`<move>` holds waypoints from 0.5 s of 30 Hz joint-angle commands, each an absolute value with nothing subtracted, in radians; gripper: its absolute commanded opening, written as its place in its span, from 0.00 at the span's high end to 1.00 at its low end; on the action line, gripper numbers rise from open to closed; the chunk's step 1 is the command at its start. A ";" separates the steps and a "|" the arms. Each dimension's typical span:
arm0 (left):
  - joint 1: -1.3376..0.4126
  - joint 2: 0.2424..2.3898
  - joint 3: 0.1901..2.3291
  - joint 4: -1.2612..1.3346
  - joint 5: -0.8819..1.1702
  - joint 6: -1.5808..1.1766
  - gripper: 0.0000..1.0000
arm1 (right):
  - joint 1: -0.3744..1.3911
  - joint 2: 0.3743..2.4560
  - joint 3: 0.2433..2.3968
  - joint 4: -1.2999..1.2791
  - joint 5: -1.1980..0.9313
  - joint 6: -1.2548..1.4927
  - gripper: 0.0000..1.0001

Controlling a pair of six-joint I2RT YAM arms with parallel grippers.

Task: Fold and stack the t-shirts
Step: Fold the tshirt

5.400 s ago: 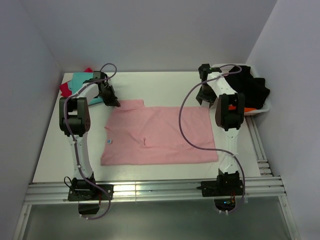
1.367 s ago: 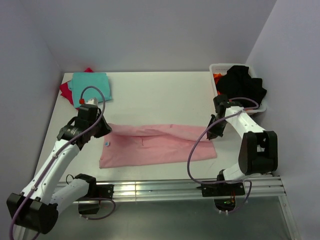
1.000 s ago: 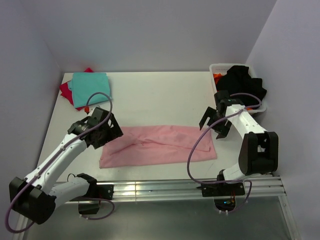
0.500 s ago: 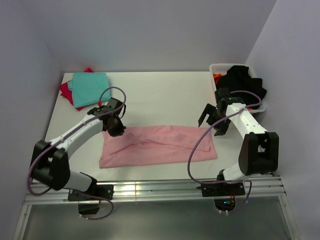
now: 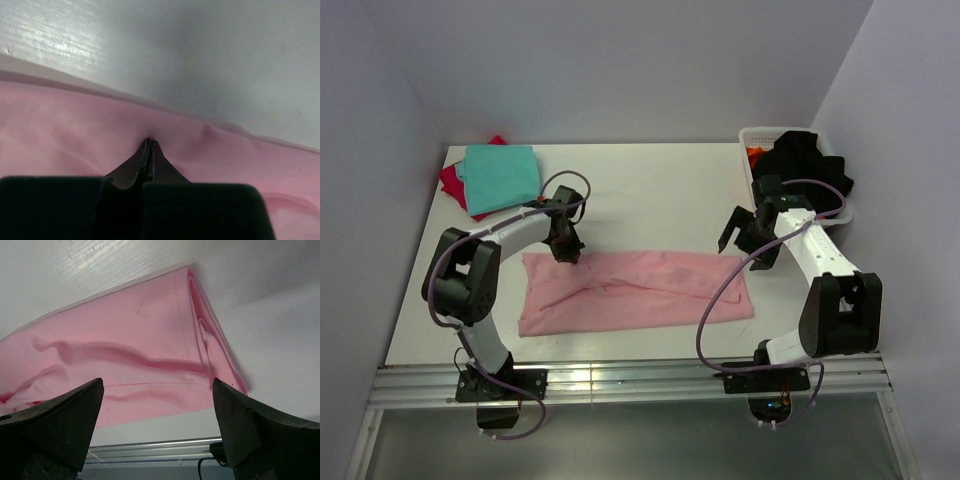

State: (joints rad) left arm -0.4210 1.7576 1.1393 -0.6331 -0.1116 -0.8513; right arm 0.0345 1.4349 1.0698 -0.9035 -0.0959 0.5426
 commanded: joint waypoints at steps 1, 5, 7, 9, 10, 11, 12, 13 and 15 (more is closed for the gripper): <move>-0.408 1.796 1.181 -0.604 -0.087 -0.833 1.00 | 0.029 1.437 1.089 -0.917 -0.083 0.526 0.04; -0.408 1.810 1.183 -0.610 -0.072 -0.838 1.00 | 0.029 1.465 1.120 -0.917 -0.081 0.526 0.04; -0.410 1.804 1.180 -0.629 -0.064 -0.845 1.00 | 0.029 1.479 1.123 -0.914 -0.081 0.528 0.05; -0.410 1.786 1.161 -0.640 -0.054 -0.862 1.00 | 0.029 1.486 1.120 -0.904 -0.081 0.529 0.05; -0.411 1.752 1.152 -0.646 -0.046 -0.868 1.00 | 0.029 1.494 1.112 -0.900 -0.083 0.531 0.05; -0.413 1.734 1.129 -0.649 -0.041 -0.879 1.00 | 0.029 1.496 1.108 -0.894 -0.084 0.532 0.05; -0.416 1.714 1.118 -0.653 -0.037 -0.885 1.00 | 0.029 1.499 1.103 -0.882 -0.086 0.534 0.05; -0.422 1.679 1.109 -0.661 -0.034 -0.891 1.00 | 0.029 1.506 1.094 -0.877 -0.087 0.534 0.05; -0.431 1.645 1.085 -0.696 -0.037 -0.911 1.00 | 0.028 1.514 1.086 -0.864 -0.092 0.537 0.05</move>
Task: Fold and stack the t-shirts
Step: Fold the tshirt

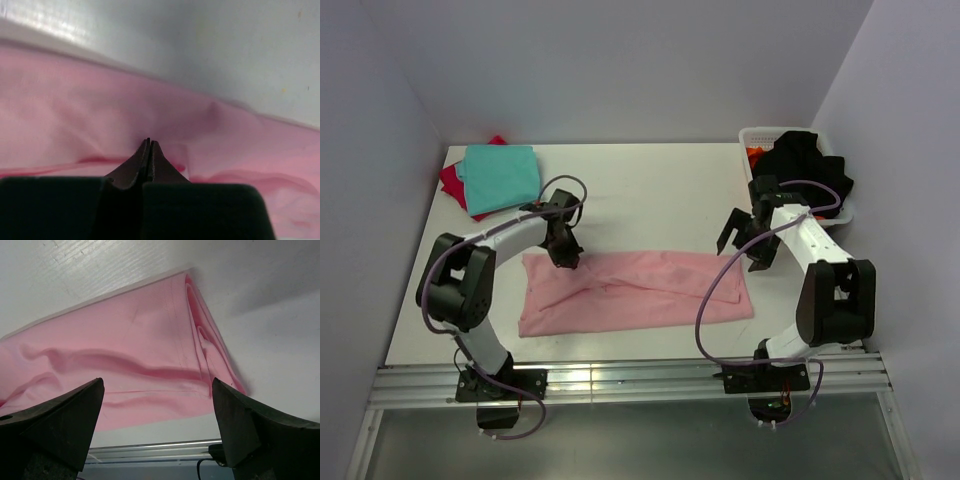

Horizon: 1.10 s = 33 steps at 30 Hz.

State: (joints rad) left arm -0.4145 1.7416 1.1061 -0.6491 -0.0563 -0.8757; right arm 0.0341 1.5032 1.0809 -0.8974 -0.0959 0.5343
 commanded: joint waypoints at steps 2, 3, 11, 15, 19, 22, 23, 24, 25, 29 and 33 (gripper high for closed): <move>-0.445 1.592 1.063 -0.735 -0.051 -0.933 1.00 | 0.028 1.528 1.077 -0.847 -0.103 0.538 0.05; -0.451 1.557 1.057 -0.747 -0.052 -0.940 1.00 | 0.029 1.537 1.075 -0.842 -0.106 0.538 0.05; -0.540 1.407 0.953 -0.808 -0.032 -1.055 1.00 | 0.025 1.566 1.058 -0.805 -0.120 0.532 0.05; -0.633 1.368 0.865 -0.776 0.012 -1.141 1.00 | 0.018 1.578 1.045 -0.793 -0.123 0.525 0.05; -0.793 1.359 0.863 -0.730 0.016 -1.215 1.00 | 0.014 1.577 1.037 -0.787 -0.126 0.514 0.06; -0.836 1.382 1.012 -0.839 -0.107 -1.212 1.00 | 0.011 1.571 1.035 -0.784 -0.135 0.514 0.06; -0.838 1.391 1.055 -0.882 -0.153 -1.189 1.00 | 0.011 1.569 1.035 -0.782 -0.140 0.514 0.06; -0.822 1.410 1.093 -0.887 -0.179 -1.168 1.00 | 0.011 1.568 1.035 -0.782 -0.143 0.515 0.06; -0.802 1.422 1.141 -0.873 -0.187 -1.143 1.00 | 0.009 1.568 1.038 -0.784 -0.146 0.518 0.06; -0.620 1.532 1.206 -0.787 -0.066 -0.971 0.68 | 0.009 1.562 1.054 -0.802 -0.164 0.518 0.06; -0.554 1.673 1.264 -0.784 -0.089 -0.861 0.24 | 0.009 1.546 1.089 -0.830 -0.160 0.514 0.06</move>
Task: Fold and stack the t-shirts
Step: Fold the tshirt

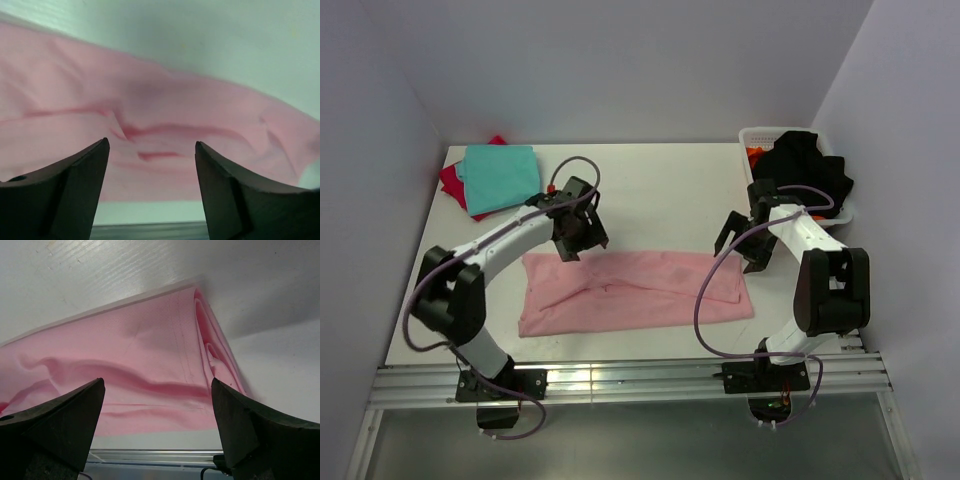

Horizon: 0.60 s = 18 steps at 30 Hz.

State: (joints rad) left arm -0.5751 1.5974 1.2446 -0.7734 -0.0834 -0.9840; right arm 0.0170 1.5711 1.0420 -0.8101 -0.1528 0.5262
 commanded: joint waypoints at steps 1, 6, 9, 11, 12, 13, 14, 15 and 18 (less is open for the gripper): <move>-0.548 1.687 1.256 -0.779 -0.086 -0.833 0.23 | 0.009 1.548 1.095 -0.834 -0.156 0.512 0.06; -0.476 1.717 1.151 -0.706 -0.022 -0.808 0.30 | 0.009 1.540 1.118 -0.864 -0.141 0.508 0.06; -0.456 1.712 1.129 -0.684 -0.012 -0.805 0.34 | 0.008 1.542 1.124 -0.876 -0.129 0.499 0.06; -0.456 1.710 1.126 -0.686 -0.011 -0.802 0.35 | 0.006 1.551 1.127 -0.877 -0.124 0.496 0.06; -0.456 1.709 1.126 -0.690 -0.012 -0.802 0.36 | 0.008 1.555 1.127 -0.877 -0.124 0.497 0.07; -0.456 1.709 1.127 -0.698 -0.018 -0.804 0.37 | 0.008 1.557 1.127 -0.874 -0.126 0.497 0.07; -0.454 1.707 1.127 -0.710 -0.020 -0.807 0.40 | 0.006 1.565 1.127 -0.871 -0.126 0.497 0.07; -0.454 1.706 1.126 -0.712 -0.021 -0.808 0.42 | 0.008 1.568 1.127 -0.870 -0.126 0.499 0.07; -0.453 1.692 1.121 -0.718 -0.018 -0.821 0.52 | 0.008 1.580 1.132 -0.867 -0.124 0.499 0.07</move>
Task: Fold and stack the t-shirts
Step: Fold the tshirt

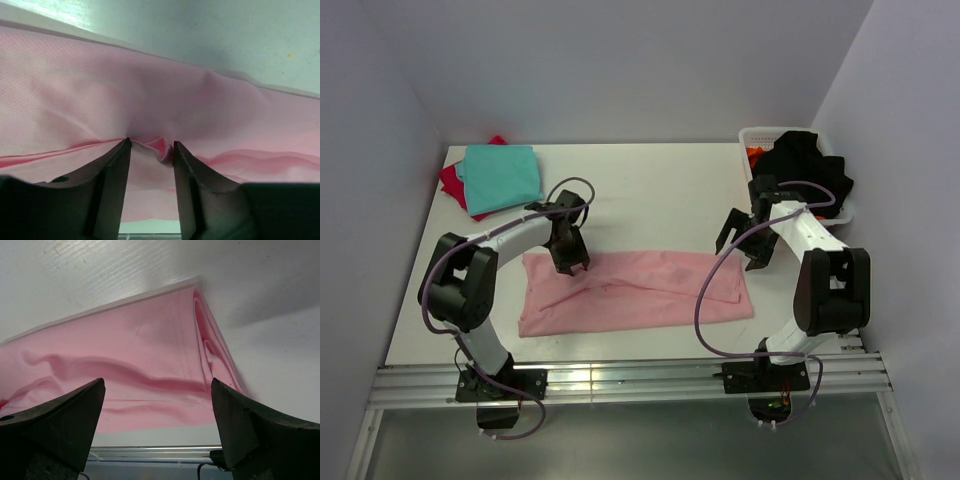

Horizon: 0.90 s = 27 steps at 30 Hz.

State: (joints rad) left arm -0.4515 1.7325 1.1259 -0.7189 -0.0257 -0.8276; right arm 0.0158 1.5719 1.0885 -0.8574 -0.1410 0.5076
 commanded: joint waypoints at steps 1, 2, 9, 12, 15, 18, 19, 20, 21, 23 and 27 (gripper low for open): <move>-0.453 1.689 1.121 -0.721 -0.018 -0.830 0.56 | 0.008 1.585 1.132 -0.867 -0.124 0.497 0.07; -0.453 1.683 1.121 -0.722 -0.015 -0.834 0.65 | 0.008 1.592 1.134 -0.865 -0.124 0.497 0.07; -0.454 1.628 1.127 -0.784 -0.028 -0.893 1.00 | 0.006 1.608 1.140 -0.856 -0.133 0.500 0.08; -0.466 1.591 1.137 -0.837 -0.055 -0.939 1.00 | 0.008 1.605 1.132 -0.848 -0.141 0.499 0.08; -0.498 1.556 1.149 -0.913 -0.098 -1.026 0.99 | 0.008 1.601 1.127 -0.842 -0.149 0.500 0.08; -0.544 1.523 1.138 -0.966 -0.118 -1.112 1.00 | 0.006 1.603 1.126 -0.838 -0.155 0.499 0.08; -0.560 1.517 1.131 -0.982 -0.130 -1.138 0.99 | 0.008 1.605 1.126 -0.835 -0.161 0.499 0.08; -0.592 1.503 1.118 -0.985 -0.132 -1.164 0.99 | 0.008 1.605 1.123 -0.831 -0.163 0.497 0.09; -0.610 1.499 1.094 -0.989 -0.135 -1.228 0.98 | 0.008 1.605 1.121 -0.830 -0.166 0.497 0.09; -0.681 1.496 1.069 -1.015 -0.135 -1.313 0.94 | 0.008 1.606 1.118 -0.825 -0.169 0.495 0.09; -0.825 1.519 0.948 -0.950 -0.020 -1.520 0.72 | 0.008 1.617 1.112 -0.808 -0.175 0.497 0.09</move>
State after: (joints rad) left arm -0.7292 1.5135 1.0210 -0.9463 -0.0971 -1.3117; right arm 0.0143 1.6115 1.1011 -0.8425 -0.1638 0.5041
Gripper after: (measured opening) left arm 0.207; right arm 0.913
